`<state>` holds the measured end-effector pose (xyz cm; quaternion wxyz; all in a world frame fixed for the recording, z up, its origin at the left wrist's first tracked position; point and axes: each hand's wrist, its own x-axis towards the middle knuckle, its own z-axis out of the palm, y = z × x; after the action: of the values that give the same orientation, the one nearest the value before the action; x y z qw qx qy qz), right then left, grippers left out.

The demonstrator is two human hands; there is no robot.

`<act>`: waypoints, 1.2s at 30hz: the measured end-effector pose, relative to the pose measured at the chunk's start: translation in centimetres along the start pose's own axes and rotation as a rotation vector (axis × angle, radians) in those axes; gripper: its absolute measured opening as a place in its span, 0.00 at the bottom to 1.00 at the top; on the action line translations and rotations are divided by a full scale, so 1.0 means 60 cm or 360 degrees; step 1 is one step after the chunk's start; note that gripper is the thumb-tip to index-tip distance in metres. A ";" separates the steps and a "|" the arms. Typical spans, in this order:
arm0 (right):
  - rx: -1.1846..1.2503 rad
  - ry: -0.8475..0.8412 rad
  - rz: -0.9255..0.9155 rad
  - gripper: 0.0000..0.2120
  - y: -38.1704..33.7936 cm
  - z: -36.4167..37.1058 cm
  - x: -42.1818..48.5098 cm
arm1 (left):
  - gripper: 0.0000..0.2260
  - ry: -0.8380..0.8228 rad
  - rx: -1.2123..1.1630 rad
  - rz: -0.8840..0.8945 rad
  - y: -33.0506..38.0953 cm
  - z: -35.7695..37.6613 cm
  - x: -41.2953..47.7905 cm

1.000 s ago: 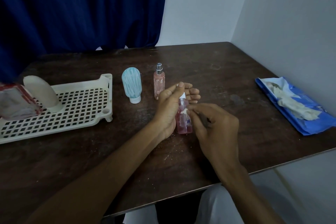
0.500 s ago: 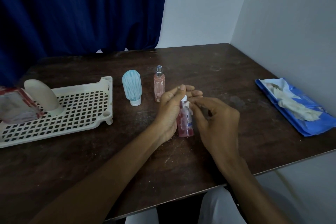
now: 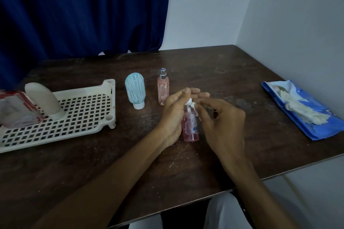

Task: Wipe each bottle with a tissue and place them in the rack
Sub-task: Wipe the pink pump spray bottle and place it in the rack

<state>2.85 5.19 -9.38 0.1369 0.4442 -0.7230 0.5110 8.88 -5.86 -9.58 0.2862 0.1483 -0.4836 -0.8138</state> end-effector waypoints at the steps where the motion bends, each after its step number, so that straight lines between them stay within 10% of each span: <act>1: -0.0006 -0.0004 -0.0020 0.08 -0.002 0.002 0.000 | 0.13 0.0003 0.0001 0.0001 0.000 0.000 0.000; 36: 0.0059 0.0042 -0.0041 0.04 -0.018 0.016 -0.015 | 0.11 -0.0149 -0.0116 -0.0066 0.015 -0.015 0.010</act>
<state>4.44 4.73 -9.70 0.1448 0.4492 -0.7058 0.5283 9.14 -7.19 -9.21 0.2517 0.1096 -0.4633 -0.8426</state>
